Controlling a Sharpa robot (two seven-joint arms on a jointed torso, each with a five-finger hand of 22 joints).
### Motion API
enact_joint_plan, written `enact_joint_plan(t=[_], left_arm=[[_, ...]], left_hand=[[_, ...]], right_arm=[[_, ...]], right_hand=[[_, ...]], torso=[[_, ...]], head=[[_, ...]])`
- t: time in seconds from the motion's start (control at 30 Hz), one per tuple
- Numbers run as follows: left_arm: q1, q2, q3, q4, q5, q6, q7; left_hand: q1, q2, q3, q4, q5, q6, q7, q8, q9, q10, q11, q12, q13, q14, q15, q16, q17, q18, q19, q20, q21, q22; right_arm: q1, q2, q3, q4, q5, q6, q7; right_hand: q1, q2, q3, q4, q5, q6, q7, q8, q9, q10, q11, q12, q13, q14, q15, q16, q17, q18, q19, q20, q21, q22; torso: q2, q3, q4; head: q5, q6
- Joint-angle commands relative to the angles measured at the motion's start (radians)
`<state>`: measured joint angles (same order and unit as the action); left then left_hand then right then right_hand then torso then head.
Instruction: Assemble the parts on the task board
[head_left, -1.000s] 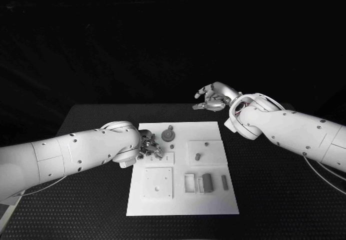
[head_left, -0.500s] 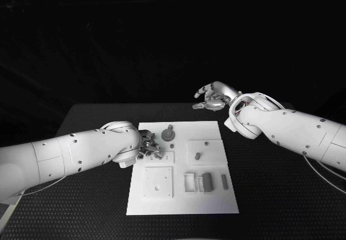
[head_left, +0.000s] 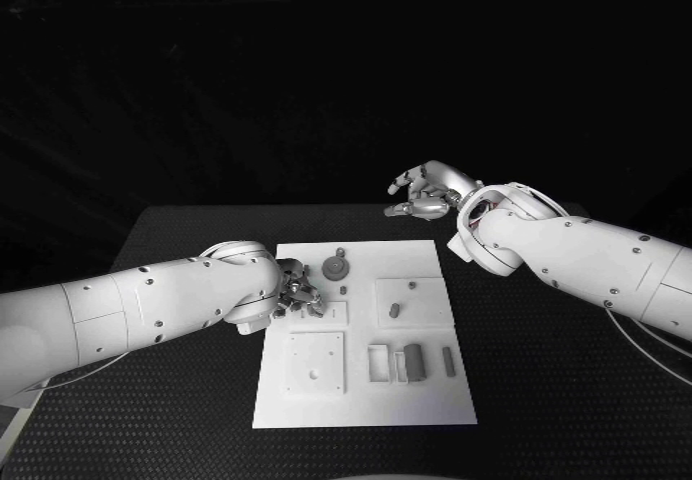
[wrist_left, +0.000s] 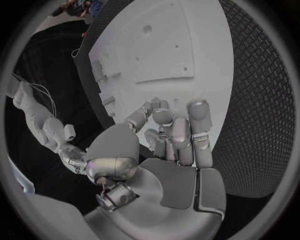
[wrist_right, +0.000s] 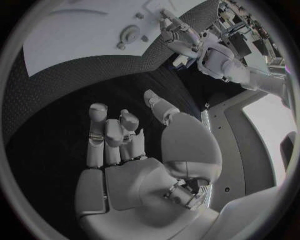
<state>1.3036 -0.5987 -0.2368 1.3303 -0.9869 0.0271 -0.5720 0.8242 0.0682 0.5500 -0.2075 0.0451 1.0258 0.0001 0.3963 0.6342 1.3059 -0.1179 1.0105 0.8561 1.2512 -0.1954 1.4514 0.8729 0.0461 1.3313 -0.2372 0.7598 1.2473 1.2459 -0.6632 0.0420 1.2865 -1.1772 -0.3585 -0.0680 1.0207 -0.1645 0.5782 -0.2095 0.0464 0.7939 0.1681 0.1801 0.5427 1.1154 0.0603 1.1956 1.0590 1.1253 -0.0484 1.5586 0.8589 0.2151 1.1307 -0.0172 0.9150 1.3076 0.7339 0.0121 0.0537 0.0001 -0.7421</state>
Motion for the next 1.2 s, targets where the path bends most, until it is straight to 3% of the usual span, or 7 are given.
enact_joint_plan(t=[0.03, 0.77, 1.03, 1.2], left_arm=[[-0.001, 0.0, -0.001, 0.001, -0.017, 0.029, -0.008], [-0.002, 0.005, -0.001, -0.001, -0.017, 0.035, -0.008], [-0.004, 0.009, -0.001, -0.005, -0.016, 0.034, -0.006], [-0.005, 0.009, -0.001, -0.004, -0.014, 0.034, -0.003]], left_hand=[[0.005, 0.014, 0.002, 0.0, 0.003, 0.083, -0.008, 0.174, 0.111, 0.005, 0.001, -0.006, -0.001, -0.015, -0.023, 0.003, -0.001, 0.017, 0.004, 0.003, -0.005, 0.001], [0.006, 0.013, 0.002, -0.004, 0.003, 0.083, -0.008, 0.173, 0.111, 0.006, 0.001, -0.008, -0.002, -0.015, -0.023, 0.004, -0.002, 0.016, 0.004, 0.003, -0.005, 0.002], [-0.001, -0.002, -0.003, -0.005, 0.003, 0.083, -0.007, 0.17, 0.11, 0.008, 0.002, -0.01, -0.003, -0.015, -0.022, 0.004, -0.006, 0.016, 0.004, 0.004, -0.007, 0.003], [-0.021, -0.008, -0.009, 0.016, 0.003, 0.086, -0.007, 0.169, 0.11, 0.01, 0.002, -0.012, -0.003, -0.015, -0.022, 0.006, -0.008, 0.015, 0.005, 0.005, -0.009, 0.002]], right_arm=[[0.0, 0.001, 0.001, 0.0, 0.0, 0.012, 0.005], [0.0, 0.002, 0.001, -0.001, 0.0, 0.014, 0.005], [0.0, 0.003, 0.001, -0.003, 0.0, 0.015, 0.005], [0.0, 0.003, 0.001, -0.003, 0.0, 0.016, 0.004]], right_hand=[[-0.003, 0.009, -0.005, -0.003, 0.003, -0.001, 0.007, 0.003, 0.0, -0.01, 0.0, 0.0, -0.002, -0.007, 0.001, -0.005, -0.001, 0.047, 0.001, -0.006, -0.007, 0.013], [-0.002, 0.01, -0.006, -0.005, 0.003, -0.002, 0.007, 0.003, 0.0, -0.011, 0.0, 0.001, -0.002, -0.008, 0.001, -0.005, -0.001, 0.047, 0.0, -0.005, -0.007, 0.014], [-0.002, 0.01, -0.007, -0.005, 0.003, -0.002, 0.007, 0.003, 0.0, -0.011, 0.0, 0.001, -0.003, -0.008, 0.001, -0.005, -0.001, 0.047, 0.0, -0.005, -0.007, 0.014], [-0.002, 0.011, -0.007, -0.005, 0.003, -0.002, 0.007, 0.003, 0.0, -0.011, 0.0, 0.001, -0.003, -0.008, 0.001, -0.005, -0.001, 0.047, 0.0, -0.005, -0.008, 0.014]], torso=[[0.0, 0.0, 0.0004], [0.0, 0.0002, -0.0005], [0.0, 0.0008, -0.001], [0.0, 0.0005, -0.0007]], head=[[0.001, -0.002], [0.002, -0.004], [0.001, -0.004], [0.001, -0.005]])
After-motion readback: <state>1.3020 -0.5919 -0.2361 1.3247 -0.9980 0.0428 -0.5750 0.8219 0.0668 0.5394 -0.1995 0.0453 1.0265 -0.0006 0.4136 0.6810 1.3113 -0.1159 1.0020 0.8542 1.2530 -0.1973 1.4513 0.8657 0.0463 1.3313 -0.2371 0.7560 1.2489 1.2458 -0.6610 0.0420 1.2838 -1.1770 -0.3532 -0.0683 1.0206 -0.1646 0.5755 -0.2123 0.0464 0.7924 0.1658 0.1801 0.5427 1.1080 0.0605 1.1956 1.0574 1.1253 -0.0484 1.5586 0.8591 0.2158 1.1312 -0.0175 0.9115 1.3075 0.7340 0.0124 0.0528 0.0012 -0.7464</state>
